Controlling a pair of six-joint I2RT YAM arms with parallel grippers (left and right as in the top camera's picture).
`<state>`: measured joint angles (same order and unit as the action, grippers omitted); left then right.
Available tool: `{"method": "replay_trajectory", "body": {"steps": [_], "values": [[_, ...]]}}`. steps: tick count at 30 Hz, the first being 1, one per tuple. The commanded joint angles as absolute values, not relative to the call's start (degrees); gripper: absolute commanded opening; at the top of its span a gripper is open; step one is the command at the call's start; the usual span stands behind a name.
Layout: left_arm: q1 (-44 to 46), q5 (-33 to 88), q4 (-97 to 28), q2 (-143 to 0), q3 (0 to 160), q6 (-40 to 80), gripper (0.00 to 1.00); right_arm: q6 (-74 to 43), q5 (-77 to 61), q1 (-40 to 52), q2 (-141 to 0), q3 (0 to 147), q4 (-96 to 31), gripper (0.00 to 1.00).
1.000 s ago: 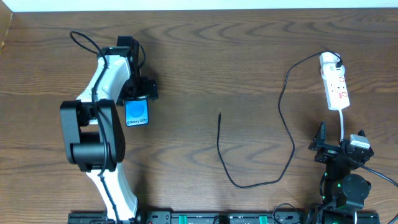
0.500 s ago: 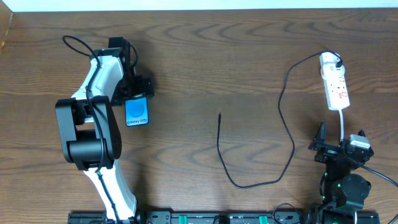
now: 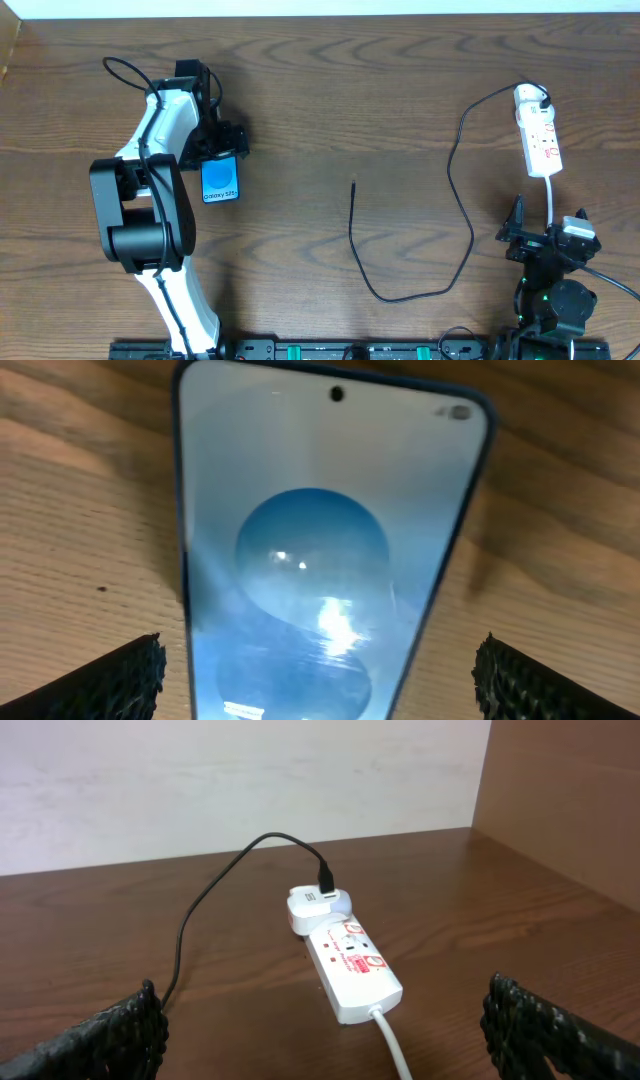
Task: Plug charger to phone and switch on socket
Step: 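Lower the left gripper and grasp the phone's top edge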
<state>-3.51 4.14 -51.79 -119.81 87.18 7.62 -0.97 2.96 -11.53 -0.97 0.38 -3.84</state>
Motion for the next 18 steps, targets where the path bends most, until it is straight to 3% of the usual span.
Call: {"method": "replay_trajectory", "body": {"steps": [1, 18], "values": [[-3.6, 2.3, -51.8, -119.9, 86.4, 7.2, 0.98, -0.3, 2.9, -11.2, -0.8, 0.3, -4.1, 0.99], [-3.6, 0.4, -50.4, -119.9, 85.2, 7.2, 0.98, -0.3, 2.9, -11.2, -0.8, 0.3, -4.1, 0.99]]}}
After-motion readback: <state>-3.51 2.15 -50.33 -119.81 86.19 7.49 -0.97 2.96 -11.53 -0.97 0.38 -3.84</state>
